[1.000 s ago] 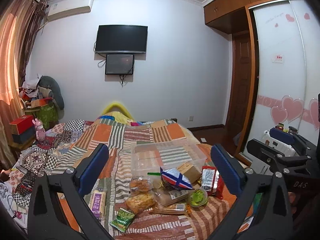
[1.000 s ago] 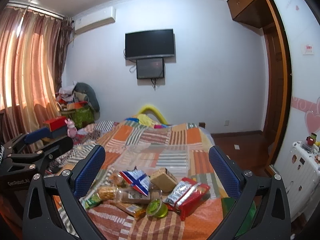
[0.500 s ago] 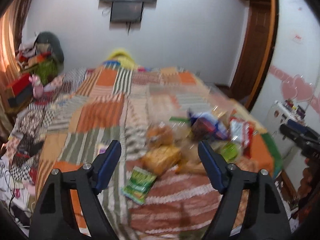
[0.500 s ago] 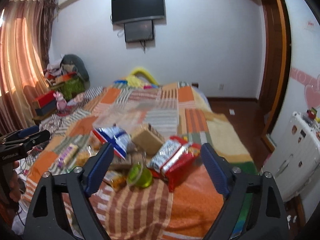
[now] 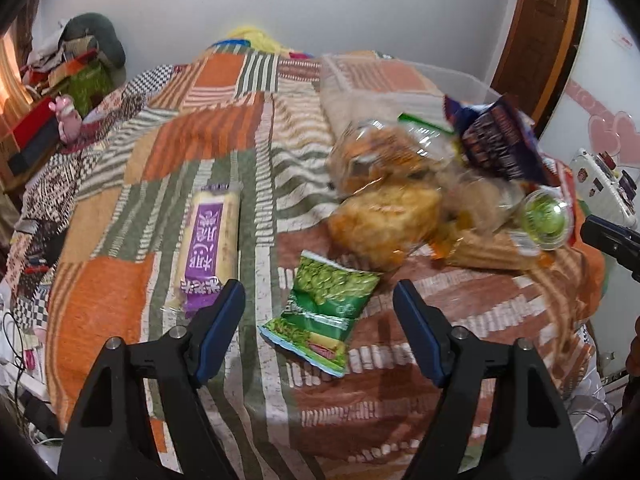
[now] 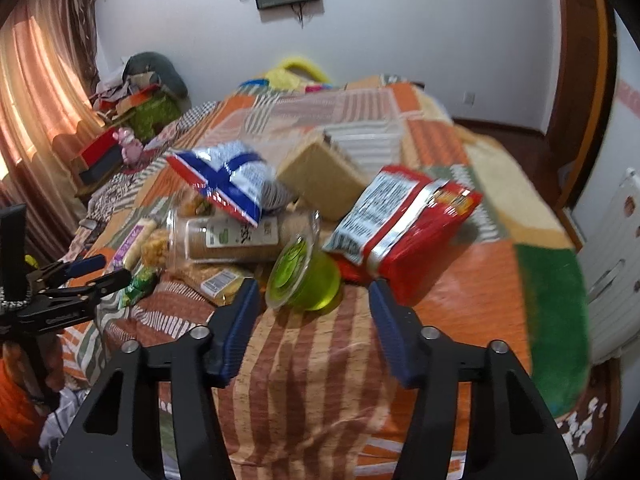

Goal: Organize snacks
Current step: 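Grasp the green pea snack bag with the left gripper while the right grasps the green jelly cup, then lower the pea bag and jelly cup into the clear box and release both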

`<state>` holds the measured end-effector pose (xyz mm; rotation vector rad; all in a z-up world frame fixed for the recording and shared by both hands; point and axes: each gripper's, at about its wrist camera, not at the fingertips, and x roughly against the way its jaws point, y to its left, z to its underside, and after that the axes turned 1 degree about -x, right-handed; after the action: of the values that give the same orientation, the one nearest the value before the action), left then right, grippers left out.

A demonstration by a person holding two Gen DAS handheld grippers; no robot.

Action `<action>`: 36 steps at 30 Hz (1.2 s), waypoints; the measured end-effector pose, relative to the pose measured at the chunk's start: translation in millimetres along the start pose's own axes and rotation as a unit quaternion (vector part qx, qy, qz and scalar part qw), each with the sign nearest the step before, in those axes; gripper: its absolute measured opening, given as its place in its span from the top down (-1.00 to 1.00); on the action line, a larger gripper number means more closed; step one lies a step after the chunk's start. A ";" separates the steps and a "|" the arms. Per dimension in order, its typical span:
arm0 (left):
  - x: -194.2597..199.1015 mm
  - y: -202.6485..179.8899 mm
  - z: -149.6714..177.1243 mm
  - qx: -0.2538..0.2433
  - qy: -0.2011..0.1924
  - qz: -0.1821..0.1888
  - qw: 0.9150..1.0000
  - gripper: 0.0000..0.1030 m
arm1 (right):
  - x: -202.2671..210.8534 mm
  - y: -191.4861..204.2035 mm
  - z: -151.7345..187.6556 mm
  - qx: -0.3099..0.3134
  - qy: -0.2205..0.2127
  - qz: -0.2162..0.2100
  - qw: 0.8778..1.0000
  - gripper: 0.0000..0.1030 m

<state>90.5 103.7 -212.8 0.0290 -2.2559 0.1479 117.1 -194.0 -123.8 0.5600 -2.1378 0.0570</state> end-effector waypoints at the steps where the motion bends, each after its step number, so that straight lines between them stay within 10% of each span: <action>1: -5.9 2.7 1.6 0.000 0.006 0.002 1.000 -0.35 | -3.1 0.7 -0.8 -0.001 0.006 -0.003 1.000 0.04; 22: -37.8 14.6 3.3 0.020 0.034 0.031 0.999 0.16 | -33.0 -11.6 -4.1 -0.039 0.050 -0.026 0.998 0.19; 36: 20.5 -2.0 -24.6 0.011 -0.032 0.025 0.999 0.17 | -10.7 -10.2 -8.2 -0.039 0.015 -0.023 0.999 0.26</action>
<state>96.5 105.2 -181.4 -0.0101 -2.3197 0.2013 132.9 -197.3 -129.0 0.5584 -2.0870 -0.0423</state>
